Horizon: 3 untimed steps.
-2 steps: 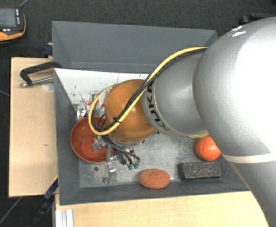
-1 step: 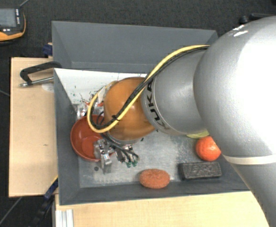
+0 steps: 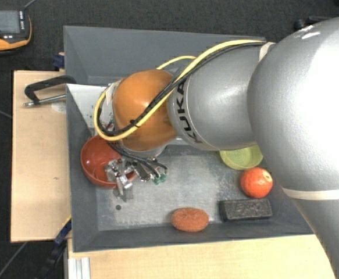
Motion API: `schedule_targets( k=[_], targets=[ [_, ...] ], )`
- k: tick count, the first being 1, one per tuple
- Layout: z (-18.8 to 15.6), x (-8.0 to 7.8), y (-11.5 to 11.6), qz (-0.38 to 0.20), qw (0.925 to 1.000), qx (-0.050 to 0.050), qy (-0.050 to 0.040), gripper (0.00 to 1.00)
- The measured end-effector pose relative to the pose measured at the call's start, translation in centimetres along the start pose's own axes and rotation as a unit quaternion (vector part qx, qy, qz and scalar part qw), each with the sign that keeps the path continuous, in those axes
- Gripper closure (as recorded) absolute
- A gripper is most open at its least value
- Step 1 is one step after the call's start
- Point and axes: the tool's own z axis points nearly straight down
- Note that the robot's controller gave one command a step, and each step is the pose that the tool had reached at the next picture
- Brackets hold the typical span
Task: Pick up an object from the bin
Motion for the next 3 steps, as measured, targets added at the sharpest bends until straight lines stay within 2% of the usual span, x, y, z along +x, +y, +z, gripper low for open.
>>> schedule_targets(
  k=[1,2,3],
  targets=[
    [-5.2,1.4,-1.7,-0.296,0.9551,0.001,-0.0028,1.0],
    [-11.5,-0.8,-4.2,-0.29,0.9571,0.003,-0.009,1.0],
    [-10.3,-2.0,-1.2,-0.314,0.9492,0.004,-0.0071,1.0]
  ],
)
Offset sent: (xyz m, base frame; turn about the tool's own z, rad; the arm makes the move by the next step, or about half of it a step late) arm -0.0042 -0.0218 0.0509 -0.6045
